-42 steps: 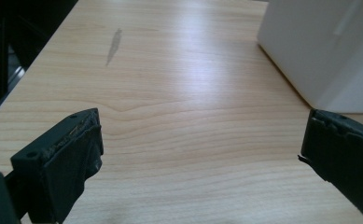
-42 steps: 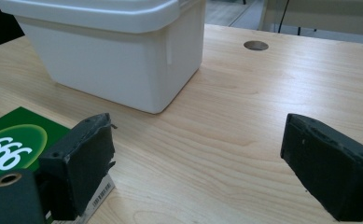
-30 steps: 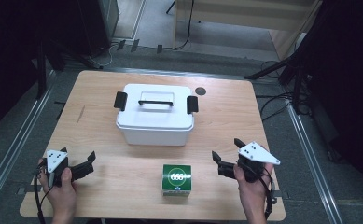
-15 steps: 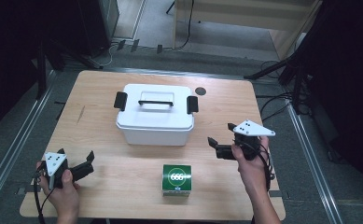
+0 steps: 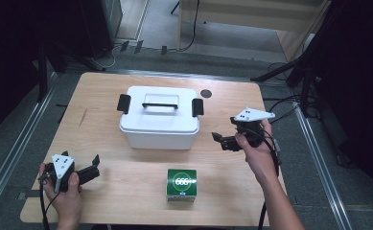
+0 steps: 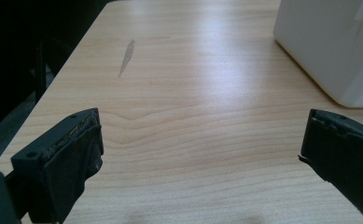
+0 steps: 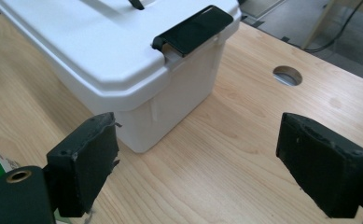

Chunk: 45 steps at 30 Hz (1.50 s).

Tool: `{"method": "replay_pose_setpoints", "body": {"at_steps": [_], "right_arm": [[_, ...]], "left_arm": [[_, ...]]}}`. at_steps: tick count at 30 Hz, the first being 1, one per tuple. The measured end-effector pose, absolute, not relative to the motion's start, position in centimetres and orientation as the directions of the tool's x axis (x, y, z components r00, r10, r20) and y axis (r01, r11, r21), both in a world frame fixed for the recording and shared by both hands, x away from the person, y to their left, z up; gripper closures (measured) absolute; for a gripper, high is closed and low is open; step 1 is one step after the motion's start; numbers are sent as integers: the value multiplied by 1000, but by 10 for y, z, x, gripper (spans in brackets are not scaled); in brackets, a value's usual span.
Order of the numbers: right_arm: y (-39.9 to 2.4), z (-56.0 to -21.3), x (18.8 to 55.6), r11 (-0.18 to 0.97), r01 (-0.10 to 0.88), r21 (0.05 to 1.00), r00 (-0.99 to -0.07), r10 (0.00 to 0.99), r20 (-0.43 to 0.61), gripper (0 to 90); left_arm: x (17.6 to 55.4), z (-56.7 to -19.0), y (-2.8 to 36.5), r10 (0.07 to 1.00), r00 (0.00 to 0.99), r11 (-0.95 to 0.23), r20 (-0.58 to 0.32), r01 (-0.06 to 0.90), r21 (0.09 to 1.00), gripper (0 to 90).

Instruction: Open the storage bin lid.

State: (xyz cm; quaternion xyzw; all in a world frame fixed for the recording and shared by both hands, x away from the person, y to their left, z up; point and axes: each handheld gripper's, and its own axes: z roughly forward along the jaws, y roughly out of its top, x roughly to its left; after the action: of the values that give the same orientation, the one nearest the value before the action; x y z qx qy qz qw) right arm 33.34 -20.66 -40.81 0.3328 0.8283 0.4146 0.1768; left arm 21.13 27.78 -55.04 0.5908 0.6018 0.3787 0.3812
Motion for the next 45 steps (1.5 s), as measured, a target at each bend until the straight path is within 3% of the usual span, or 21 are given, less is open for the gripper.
{"method": "replay_pose_setpoints", "body": {"at_steps": [7,11,21,30,36,45], "right_arm": [[-191,-403,352,540,381,750,-779,625,-55,122],[-189,-396,361,603,362,711,-801,591,-93,130],[-189,-372,380,697,316,644,-868,486,-101,142],[-152,-353,388,811,239,533,-906,384,-179,147],[-131,-351,401,857,209,470,-937,314,-156,207],[-92,-349,408,900,164,405,-965,231,-122,207]], "left_arm": [[213,-550,280,999,-25,37,-29,435,900,0],[215,-550,279,997,-72,14,19,441,897,0],[215,-550,282,999,-48,20,1,433,901,0],[215,-550,283,999,-38,27,-11,436,900,0],[215,-550,283,999,-35,30,-17,433,901,0],[215,-550,283,999,-28,25,-14,436,900,0]]}}
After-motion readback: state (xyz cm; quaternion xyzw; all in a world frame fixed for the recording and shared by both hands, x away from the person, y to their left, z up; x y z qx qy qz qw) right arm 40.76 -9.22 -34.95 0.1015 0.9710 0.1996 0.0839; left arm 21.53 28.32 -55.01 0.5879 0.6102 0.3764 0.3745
